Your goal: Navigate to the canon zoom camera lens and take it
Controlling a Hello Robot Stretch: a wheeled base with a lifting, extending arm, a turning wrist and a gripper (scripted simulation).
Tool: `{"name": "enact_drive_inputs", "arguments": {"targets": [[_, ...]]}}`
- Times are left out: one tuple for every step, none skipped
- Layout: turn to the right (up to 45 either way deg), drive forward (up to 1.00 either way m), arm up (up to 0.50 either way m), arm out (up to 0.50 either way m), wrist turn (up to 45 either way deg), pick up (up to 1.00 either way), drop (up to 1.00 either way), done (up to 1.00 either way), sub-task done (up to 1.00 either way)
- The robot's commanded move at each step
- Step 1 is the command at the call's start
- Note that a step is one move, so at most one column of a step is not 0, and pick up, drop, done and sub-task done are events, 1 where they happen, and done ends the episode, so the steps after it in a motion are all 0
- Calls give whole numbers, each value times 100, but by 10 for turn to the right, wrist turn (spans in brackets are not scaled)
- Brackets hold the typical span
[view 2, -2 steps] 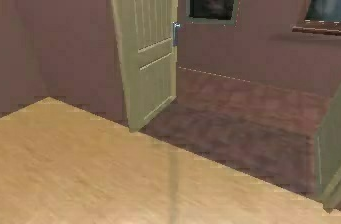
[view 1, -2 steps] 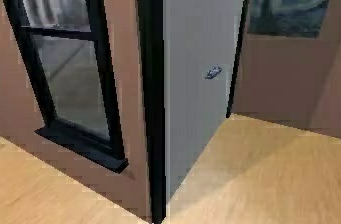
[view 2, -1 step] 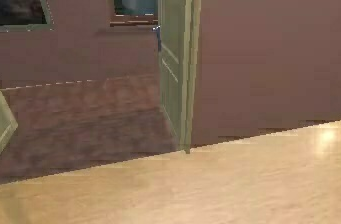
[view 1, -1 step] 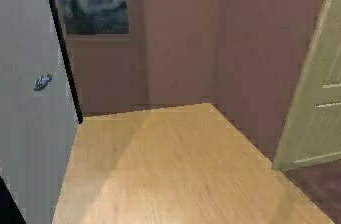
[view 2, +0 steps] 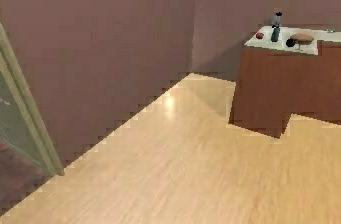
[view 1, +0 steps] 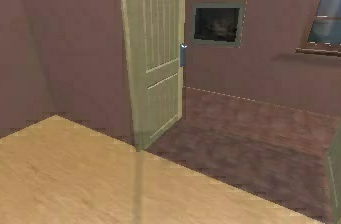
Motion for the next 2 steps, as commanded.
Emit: {"name": "enact_drive_inputs", "arguments": {"targets": [[270, 0, 0, 0, 0, 0, 0, 0, 0], [30, 0, 0, 0, 0, 0, 0, 0, 0]]}}
